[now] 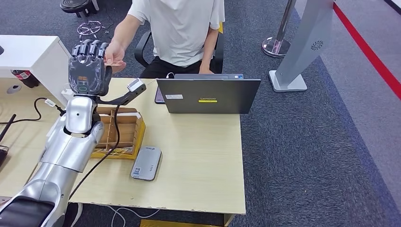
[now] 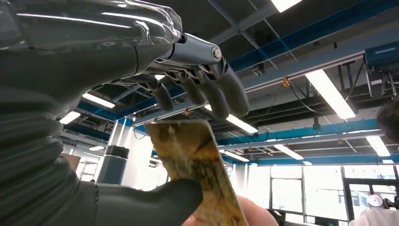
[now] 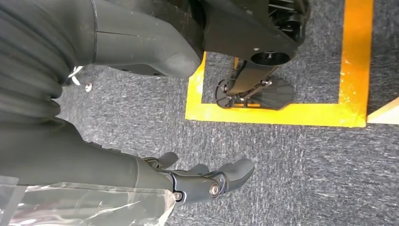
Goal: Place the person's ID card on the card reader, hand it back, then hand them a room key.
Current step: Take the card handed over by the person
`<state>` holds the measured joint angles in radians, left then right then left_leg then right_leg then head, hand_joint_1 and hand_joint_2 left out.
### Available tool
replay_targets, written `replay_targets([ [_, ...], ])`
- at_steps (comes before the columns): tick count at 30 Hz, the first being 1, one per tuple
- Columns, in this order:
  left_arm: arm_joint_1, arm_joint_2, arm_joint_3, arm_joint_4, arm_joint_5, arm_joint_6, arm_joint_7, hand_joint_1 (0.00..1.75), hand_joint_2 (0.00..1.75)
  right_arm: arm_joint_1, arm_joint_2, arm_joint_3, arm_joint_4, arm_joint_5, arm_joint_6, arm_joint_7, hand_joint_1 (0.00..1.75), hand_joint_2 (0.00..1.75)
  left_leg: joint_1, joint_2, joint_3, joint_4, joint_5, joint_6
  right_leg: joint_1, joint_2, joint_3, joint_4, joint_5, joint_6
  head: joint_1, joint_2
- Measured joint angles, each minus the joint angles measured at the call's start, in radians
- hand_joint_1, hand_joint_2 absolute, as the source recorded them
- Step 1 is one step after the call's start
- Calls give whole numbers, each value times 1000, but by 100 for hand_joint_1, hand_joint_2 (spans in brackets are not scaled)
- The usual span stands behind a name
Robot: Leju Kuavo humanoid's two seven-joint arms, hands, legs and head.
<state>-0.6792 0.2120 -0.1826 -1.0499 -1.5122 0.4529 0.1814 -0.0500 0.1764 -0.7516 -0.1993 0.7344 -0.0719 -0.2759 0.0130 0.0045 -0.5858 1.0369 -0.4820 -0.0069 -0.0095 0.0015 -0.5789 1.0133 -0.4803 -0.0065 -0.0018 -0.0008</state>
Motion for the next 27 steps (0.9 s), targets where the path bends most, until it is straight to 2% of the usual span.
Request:
replay_targets([
  [24, 14, -25, -6, 33, 0, 17, -7, 175, 175, 9, 0, 20, 1, 33, -33, 22, 0, 175, 0, 0, -1, 0, 0, 0, 0, 0, -1, 0, 0, 0, 0, 0],
  [27, 23, -40, -7, 31, 0, 18, -21, 175, 175, 10, 0, 23, 2, 42, -39, 31, 0, 175, 0, 0, -1, 0, 0, 0, 0, 0, 0, 0, 0, 0, 0, 0],
])
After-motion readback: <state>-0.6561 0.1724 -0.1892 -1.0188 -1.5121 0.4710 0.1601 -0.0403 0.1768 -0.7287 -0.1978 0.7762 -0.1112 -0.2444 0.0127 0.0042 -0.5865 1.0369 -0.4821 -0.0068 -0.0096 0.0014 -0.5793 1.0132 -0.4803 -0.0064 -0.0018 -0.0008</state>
